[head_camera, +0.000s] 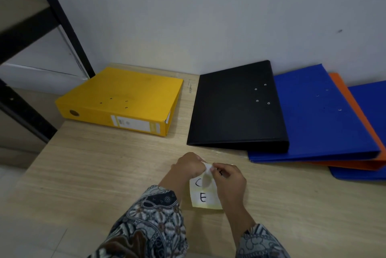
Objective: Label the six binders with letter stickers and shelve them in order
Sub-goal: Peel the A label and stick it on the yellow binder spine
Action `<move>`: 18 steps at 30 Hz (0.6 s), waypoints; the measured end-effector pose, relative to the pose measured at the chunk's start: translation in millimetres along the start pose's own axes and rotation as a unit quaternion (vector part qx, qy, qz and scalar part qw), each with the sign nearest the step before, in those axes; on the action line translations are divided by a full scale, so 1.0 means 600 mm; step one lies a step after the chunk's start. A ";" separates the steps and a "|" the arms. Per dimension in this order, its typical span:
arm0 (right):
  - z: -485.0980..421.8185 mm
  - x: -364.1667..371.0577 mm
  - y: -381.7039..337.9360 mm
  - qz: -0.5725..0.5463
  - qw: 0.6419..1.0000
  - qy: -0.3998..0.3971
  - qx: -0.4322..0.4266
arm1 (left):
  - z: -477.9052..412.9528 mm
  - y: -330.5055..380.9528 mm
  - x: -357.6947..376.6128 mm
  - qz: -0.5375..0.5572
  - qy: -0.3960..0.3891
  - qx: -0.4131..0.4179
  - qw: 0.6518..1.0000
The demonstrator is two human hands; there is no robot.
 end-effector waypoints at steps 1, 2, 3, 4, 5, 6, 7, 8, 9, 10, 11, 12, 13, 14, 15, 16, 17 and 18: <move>0.000 0.001 0.000 -0.003 1.000 0.001 -0.002 | 0.000 -0.001 0.000 0.000 0.003 0.001 1.000; 0.000 0.001 0.000 -0.004 1.000 0.002 -0.005 | -0.002 -0.002 0.001 0.001 0.003 0.001 1.000; -0.001 0.003 -0.001 -0.003 1.000 0.001 -0.009 | -0.005 -0.004 0.002 0.005 0.003 0.003 1.000; -0.001 0.003 -0.002 0.001 1.000 -0.001 -0.011 | -0.004 -0.001 0.001 0.006 0.002 0.008 1.000; -0.002 0.004 -0.003 0.008 1.000 -0.004 -0.010 | -0.002 0.003 0.000 0.008 -0.001 0.015 1.000; -0.003 0.005 -0.004 0.021 1.000 -0.009 -0.010 | 0.001 0.008 -0.002 0.010 -0.008 0.024 1.000; -0.004 0.007 -0.006 0.037 0.999 -0.016 -0.009 | 0.006 0.014 -0.003 0.011 -0.017 0.037 0.999; -0.006 0.009 -0.007 0.055 0.998 -0.025 -0.008 | 0.008 0.017 -0.004 0.010 -0.026 0.051 0.998; -0.008 0.011 -0.009 0.076 0.996 -0.037 -0.008 | 0.009 0.017 -0.005 0.007 -0.030 0.064 0.997; -0.011 0.014 -0.010 0.098 0.994 -0.051 -0.006 | 0.010 0.016 -0.008 -0.001 -0.032 0.076 0.997; -0.013 0.017 -0.010 0.118 0.991 -0.066 -0.002 | 0.015 0.014 -0.013 -0.013 -0.030 0.085 0.996; -0.017 0.020 -0.010 0.137 0.987 -0.082 0.005 | 0.016 0.011 -0.018 -0.023 -0.026 0.094 0.995; -0.020 0.022 -0.009 0.153 0.983 -0.098 0.015 | 0.019 0.007 -0.022 -0.027 -0.024 0.098 0.994; -0.021 0.023 -0.009 0.166 0.979 -0.112 0.025 | 0.022 0.003 -0.028 -0.028 -0.021 0.102 0.994; -0.023 0.024 -0.010 0.178 0.976 -0.123 0.035 | 0.024 0.000 -0.034 -0.030 -0.017 0.105 0.994; -0.024 0.024 -0.013 0.188 0.972 -0.132 0.042 | 0.026 -0.003 -0.040 -0.034 -0.011 0.114 0.993; -0.026 0.024 -0.015 0.197 0.969 -0.140 0.048 | 0.028 -0.004 -0.045 -0.040 -0.005 0.125 0.991; -0.026 0.024 -0.018 0.205 0.966 -0.147 0.057 | 0.029 -0.005 -0.049 -0.046 0.001 0.136 0.990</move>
Point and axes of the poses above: each hand's wrist, its own z-axis away from the middle knuckle, its own x-axis out of the palm, y = z × x, the point moved 7 cm from there along -z, towards the middle knuckle, and after that the axes turned 10 degrees about x, right-handed, at the moved point
